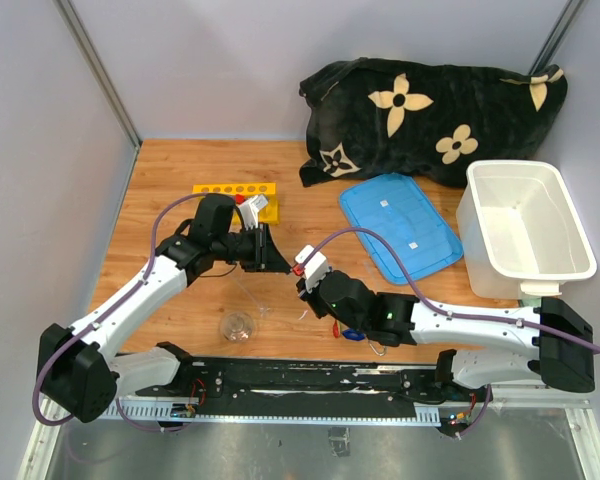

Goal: Organize the chemistry lab equipment
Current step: Pick up the test tube at the center of the board, then insert the test tube into the slot of the test tube rack.

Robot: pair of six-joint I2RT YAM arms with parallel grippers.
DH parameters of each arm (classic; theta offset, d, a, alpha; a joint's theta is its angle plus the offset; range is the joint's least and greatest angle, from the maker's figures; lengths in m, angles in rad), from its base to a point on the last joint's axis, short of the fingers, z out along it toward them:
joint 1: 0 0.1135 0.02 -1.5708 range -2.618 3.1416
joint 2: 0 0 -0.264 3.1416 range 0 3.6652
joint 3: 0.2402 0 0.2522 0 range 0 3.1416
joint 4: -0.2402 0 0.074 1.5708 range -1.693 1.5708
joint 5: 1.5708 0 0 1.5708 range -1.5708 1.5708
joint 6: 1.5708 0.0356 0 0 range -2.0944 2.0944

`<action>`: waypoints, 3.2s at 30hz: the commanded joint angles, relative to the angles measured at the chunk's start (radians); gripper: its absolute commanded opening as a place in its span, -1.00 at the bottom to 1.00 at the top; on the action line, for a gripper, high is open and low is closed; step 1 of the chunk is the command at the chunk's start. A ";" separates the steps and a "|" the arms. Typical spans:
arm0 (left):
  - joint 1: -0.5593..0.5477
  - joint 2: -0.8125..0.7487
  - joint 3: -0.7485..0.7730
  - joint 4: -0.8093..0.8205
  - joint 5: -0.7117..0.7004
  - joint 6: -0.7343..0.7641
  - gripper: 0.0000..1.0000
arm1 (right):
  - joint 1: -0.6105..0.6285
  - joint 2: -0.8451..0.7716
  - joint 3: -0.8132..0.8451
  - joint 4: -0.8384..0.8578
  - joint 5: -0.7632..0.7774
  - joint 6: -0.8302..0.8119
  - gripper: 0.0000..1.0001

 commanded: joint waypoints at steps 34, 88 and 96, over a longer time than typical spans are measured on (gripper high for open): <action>0.261 0.088 0.223 -0.185 -0.760 0.241 -0.99 | 0.026 -0.137 -0.040 -0.095 0.113 -0.003 -0.33; 0.212 0.350 0.190 0.144 -0.801 0.201 -0.99 | -0.145 -0.071 -0.044 -0.054 -0.011 0.037 -0.35; 0.207 0.344 0.188 0.125 -0.805 0.200 -0.99 | -0.155 -0.082 -0.059 -0.048 -0.020 0.046 -0.35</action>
